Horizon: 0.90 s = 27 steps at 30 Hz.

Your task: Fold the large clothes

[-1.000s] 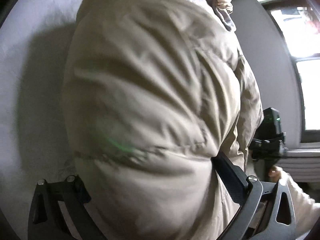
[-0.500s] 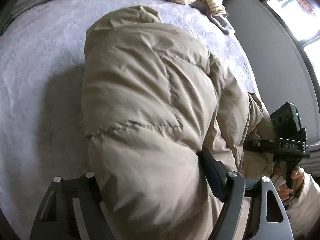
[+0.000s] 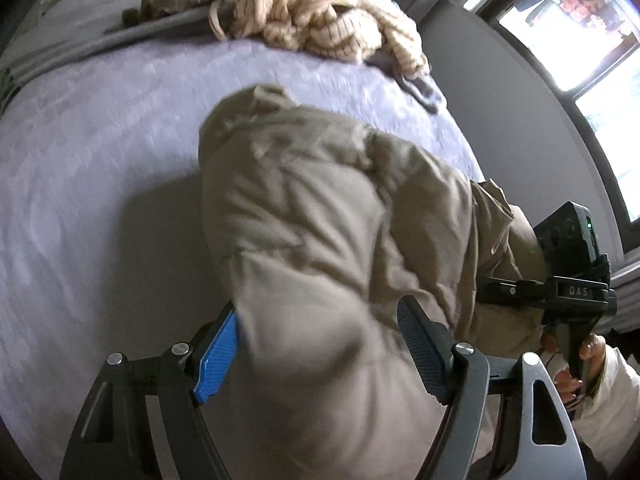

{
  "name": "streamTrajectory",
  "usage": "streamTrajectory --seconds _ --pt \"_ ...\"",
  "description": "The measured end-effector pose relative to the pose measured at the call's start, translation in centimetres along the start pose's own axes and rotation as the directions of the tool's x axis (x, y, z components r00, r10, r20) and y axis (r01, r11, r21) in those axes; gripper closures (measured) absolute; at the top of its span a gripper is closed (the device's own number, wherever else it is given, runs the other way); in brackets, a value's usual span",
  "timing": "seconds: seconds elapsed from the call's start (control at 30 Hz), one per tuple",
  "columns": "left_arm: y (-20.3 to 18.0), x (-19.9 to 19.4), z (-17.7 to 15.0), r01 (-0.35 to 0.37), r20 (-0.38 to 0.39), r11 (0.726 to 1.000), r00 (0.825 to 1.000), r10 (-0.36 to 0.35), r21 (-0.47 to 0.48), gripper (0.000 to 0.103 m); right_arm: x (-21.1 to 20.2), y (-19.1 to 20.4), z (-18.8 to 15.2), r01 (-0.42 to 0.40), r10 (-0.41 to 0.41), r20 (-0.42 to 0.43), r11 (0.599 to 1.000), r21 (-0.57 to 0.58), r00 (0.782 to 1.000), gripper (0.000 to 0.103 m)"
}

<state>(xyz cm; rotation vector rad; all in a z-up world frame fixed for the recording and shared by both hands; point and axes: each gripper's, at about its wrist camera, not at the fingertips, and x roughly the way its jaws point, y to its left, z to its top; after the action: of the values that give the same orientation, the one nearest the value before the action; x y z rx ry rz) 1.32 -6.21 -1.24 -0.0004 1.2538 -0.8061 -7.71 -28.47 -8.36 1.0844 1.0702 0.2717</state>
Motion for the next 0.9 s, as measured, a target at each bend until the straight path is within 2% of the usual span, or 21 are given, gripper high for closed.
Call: streamTrajectory --seconds 0.03,0.07,0.17,0.2,0.27,0.33,0.4,0.47,0.5,0.57,0.63,0.67,0.73,0.77,0.83,0.9 --pt "0.6 -0.2 0.5 0.031 0.017 0.999 0.999 -0.031 0.008 0.037 1.0 1.1 0.6 -0.010 0.010 0.000 1.000 -0.018 1.000 0.067" --pt "1.1 -0.3 1.0 0.071 0.021 0.997 0.997 -0.071 0.023 0.041 1.7 1.9 1.0 -0.011 0.011 -0.002 0.999 -0.035 1.000 0.067" --pt "2.5 1.2 1.8 0.003 0.020 0.999 1.000 -0.004 0.035 0.041 4.4 3.9 1.8 -0.001 -0.003 -0.036 0.995 -0.095 0.999 0.068" --pt "3.2 1.6 2.1 -0.005 0.022 1.000 1.000 0.005 0.011 0.040 5.2 4.1 1.9 0.020 -0.026 -0.050 0.994 -0.109 0.998 0.068" --pt "6.0 1.6 2.1 0.017 0.027 0.994 1.000 -0.014 -0.105 0.030 6.0 3.4 2.0 0.050 -0.057 -0.069 0.995 -0.092 0.996 0.068" --pt "9.0 0.7 1.7 0.030 0.076 0.979 0.997 -0.015 -0.200 0.003 5.5 2.0 2.1 0.079 -0.083 -0.071 0.995 -0.057 0.994 0.068" --pt "11.5 0.2 1.2 0.028 0.102 0.971 0.995 -0.004 -0.236 0.001 4.9 0.2 2.4 0.093 -0.092 -0.072 0.996 0.000 0.993 0.068" --pt "13.2 1.1 1.2 0.028 0.075 0.969 0.997 -0.010 -0.246 0.001 4.4 -1.0 2.2 0.082 -0.080 -0.081 0.996 0.028 0.993 0.062" --pt "14.3 2.3 1.0 0.064 0.041 0.966 0.998 -0.055 -0.250 0.001 4.2 -1.5 2.1 0.071 -0.067 -0.085 0.997 0.039 0.994 0.059" --pt "15.7 4.7 0.6 0.118 -0.017 0.954 0.992 -0.127 -0.277 0.001 4.2 -2.1 1.9 0.075 -0.071 -0.081 0.996 0.052 0.994 0.037" --pt "16.3 7.2 0.4 0.199 -0.060 0.934 0.972 -0.226 -0.296 0.001 4.6 -2.4 1.9 0.091 -0.087 -0.081 0.994 0.052 0.993 0.029" --pt "16.5 8.7 0.3 0.263 -0.070 0.912 0.952 -0.299 -0.314 0.001 4.7 -2.7 1.8 0.087 -0.082 -0.084 0.995 0.054 0.993 0.025" --pt "16.5 10.5 0.3 0.339 -0.071 0.879 0.921 -0.382 -0.334 0.001 4.9 -3.7 1.9 0.069 -0.064 -0.094 0.996 0.054 0.994 0.022" --pt "16.5 11.6 0.3 0.382 -0.072 0.857 0.900 -0.431 -0.347 0.001 5.2 -4.0 2.0 0.065 -0.061 -0.100 0.997 0.045 0.993 0.022" --pt "16.0 13.1 0.1 0.435 -0.080 0.823 0.866 -0.493 -0.366 0.001 5.7 -4.4 2.7 0.049 -0.044 -0.107 0.998 0.046 0.993 0.022" --pt "15.2 14.2 0.2 0.466 -0.085 0.798 0.842 -0.533 -0.383 0.001 6.5 -4.5 3.1 0.005 0.002 -0.111 0.998 0.063 0.994 0.020"
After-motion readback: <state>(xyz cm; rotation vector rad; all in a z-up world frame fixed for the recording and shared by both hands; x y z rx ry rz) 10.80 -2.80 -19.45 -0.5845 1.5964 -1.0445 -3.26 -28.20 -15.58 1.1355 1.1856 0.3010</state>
